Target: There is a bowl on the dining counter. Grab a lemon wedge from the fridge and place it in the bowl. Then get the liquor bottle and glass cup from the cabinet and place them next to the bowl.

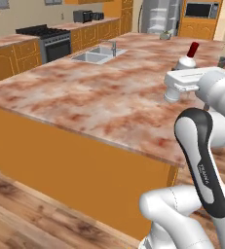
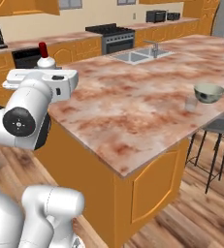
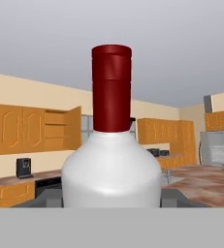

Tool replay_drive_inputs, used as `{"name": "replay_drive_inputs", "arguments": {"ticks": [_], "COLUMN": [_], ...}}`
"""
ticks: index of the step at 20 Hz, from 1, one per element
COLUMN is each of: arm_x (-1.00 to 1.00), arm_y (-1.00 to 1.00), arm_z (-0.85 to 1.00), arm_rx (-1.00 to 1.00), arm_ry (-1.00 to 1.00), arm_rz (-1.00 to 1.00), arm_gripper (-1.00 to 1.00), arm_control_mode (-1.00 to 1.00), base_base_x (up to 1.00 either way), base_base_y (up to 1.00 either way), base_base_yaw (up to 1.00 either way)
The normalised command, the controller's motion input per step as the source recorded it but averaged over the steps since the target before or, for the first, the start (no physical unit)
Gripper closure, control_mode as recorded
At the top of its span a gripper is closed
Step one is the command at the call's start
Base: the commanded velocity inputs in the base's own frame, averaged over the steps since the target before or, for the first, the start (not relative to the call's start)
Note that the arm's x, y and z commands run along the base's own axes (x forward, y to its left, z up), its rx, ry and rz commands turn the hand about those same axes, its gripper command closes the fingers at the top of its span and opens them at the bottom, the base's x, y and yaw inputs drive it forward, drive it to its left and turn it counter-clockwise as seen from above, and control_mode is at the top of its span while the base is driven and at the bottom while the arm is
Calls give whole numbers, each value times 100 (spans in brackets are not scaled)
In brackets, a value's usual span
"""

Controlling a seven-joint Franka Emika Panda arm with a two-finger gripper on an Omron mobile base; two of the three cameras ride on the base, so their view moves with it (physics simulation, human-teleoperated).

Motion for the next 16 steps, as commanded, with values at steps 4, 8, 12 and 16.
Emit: {"name": "replay_drive_inputs", "arguments": {"ticks": [4,8,12,16], "arm_x": [0,0,0,0], "arm_y": [0,0,0,0], "arm_z": [0,0,0,0], "arm_rx": [0,0,0,0], "arm_ry": [0,0,0,0], "arm_rz": [0,0,0,0], "arm_gripper": [100,100,100,100], "arm_control_mode": [100,100,100,100], "base_base_x": [0,33,59,63], "base_base_y": [-100,-100,-93,-75], "base_base_yaw": [10,13,20,31]}}
